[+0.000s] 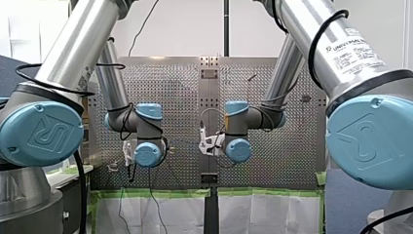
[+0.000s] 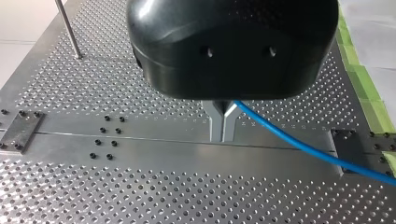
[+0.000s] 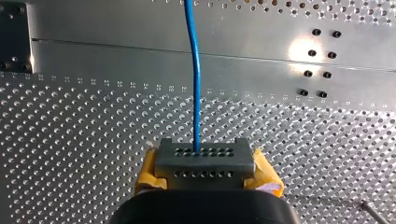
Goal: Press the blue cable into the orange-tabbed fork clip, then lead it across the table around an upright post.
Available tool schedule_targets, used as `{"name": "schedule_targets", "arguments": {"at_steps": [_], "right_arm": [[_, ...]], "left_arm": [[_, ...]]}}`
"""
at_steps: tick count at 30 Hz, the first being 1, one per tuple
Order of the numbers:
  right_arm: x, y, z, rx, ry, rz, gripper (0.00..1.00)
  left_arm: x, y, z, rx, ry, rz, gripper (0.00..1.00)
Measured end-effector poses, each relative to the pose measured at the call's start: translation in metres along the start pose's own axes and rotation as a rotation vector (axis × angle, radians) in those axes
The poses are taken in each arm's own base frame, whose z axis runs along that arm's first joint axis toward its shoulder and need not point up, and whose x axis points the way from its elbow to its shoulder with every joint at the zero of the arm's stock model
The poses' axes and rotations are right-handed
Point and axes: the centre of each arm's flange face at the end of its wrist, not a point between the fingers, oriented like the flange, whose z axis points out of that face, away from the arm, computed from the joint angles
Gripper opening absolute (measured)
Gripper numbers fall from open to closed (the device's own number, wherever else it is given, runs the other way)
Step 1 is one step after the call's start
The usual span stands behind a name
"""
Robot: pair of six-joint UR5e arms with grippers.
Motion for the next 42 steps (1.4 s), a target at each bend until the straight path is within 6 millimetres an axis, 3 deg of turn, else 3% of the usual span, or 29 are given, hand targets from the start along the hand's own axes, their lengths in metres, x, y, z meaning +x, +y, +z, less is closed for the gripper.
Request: {"name": "schedule_targets", "arguments": {"at_steps": [36,42], "right_arm": [[0.0000,0.0000,0.0000,0.000,0.000,0.000,0.00],[0.0009,0.0003,0.0008,0.000,0.002,0.001,0.00]], "left_arm": [[0.0000,0.0000,0.0000,0.000,0.000,0.000,0.00],[0.0088,0.0021,-0.0003,-0.001,0.019,0.016,0.00]]}}
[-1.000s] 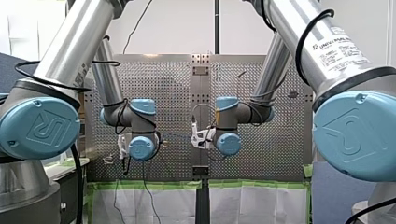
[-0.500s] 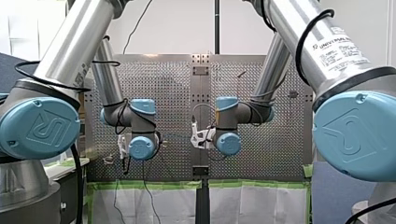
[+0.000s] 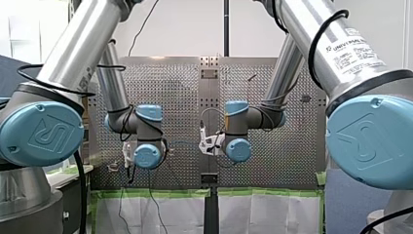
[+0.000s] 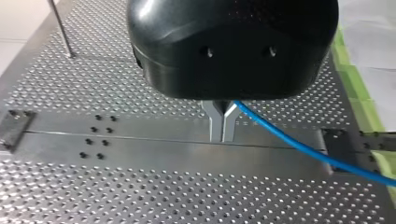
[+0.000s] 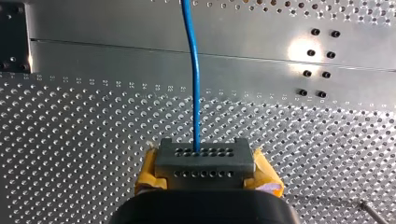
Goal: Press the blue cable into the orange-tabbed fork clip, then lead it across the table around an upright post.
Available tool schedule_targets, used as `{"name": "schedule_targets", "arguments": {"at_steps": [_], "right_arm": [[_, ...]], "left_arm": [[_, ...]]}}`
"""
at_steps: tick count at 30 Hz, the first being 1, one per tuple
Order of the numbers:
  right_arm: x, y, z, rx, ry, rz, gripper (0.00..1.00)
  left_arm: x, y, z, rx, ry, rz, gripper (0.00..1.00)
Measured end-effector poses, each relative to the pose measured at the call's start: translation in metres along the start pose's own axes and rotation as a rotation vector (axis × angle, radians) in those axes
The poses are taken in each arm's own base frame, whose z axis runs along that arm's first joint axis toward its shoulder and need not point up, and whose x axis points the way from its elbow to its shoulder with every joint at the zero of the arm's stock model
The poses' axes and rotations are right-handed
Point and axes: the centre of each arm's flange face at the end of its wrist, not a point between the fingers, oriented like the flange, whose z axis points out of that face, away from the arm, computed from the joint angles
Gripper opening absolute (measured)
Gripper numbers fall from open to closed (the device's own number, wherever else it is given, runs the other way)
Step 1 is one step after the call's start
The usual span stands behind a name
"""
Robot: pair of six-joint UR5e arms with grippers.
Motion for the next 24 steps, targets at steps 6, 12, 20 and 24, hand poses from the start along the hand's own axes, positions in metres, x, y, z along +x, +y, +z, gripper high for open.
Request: {"name": "schedule_targets", "arguments": {"at_steps": [6,12,20,24], "right_arm": [[0.000,0.000,0.000,0.000,0.001,0.000,0.00],[0.000,0.000,0.000,0.000,0.001,0.000,0.00],[0.000,0.000,0.000,0.000,0.000,-0.001,0.00],[-0.006,-0.010,0.000,0.002,-0.019,-0.016,0.00]], "left_arm": [[0.003,0.001,0.000,0.000,0.008,0.005,0.00],[0.004,0.001,0.000,0.000,0.008,0.006,0.00],[0.004,0.001,0.000,0.000,0.008,0.006,0.00],[0.004,0.001,0.000,0.000,0.008,0.006,0.00]]}}
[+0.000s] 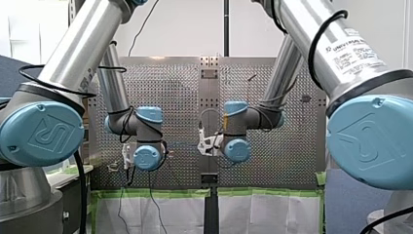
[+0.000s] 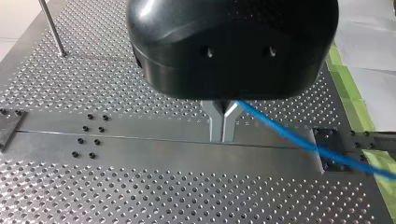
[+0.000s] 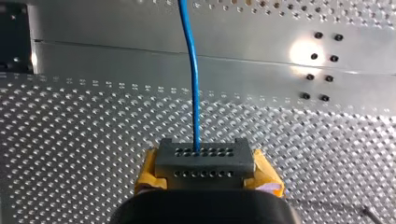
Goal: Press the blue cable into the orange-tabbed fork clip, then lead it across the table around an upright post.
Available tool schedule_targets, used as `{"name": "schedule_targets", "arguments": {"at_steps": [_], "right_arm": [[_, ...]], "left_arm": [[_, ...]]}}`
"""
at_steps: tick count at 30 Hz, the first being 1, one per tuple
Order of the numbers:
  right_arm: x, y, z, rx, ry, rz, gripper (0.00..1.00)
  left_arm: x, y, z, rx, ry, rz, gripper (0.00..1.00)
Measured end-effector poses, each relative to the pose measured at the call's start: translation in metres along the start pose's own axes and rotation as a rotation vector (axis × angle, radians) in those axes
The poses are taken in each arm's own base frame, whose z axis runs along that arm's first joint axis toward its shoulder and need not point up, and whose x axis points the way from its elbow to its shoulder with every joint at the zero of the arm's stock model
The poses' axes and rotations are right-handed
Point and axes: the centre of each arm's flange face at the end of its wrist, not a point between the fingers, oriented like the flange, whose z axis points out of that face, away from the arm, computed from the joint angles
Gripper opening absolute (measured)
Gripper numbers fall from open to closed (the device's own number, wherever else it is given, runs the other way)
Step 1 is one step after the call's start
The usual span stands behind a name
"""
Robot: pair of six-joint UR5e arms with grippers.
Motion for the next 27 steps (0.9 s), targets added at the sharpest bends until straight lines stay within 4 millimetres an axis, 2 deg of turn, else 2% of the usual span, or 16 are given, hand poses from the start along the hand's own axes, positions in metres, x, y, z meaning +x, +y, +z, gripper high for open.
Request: {"name": "schedule_targets", "arguments": {"at_steps": [6,15,22,27], "right_arm": [[-0.019,-0.028,-0.001,-0.001,-0.061,-0.025,0.00],[-0.060,-0.032,-0.008,-0.036,-0.147,-0.060,0.00],[-0.066,-0.032,-0.009,-0.037,-0.157,-0.064,0.00],[-0.052,-0.021,0.003,-0.056,-0.149,-0.051,0.00]], "left_arm": [[0.000,0.000,0.000,0.000,0.000,0.000,0.00],[0.000,0.000,0.000,0.000,0.000,0.000,0.00],[0.001,0.001,0.000,0.000,0.003,0.003,0.00],[0.000,0.007,-0.002,0.012,0.022,-0.005,0.00]]}}
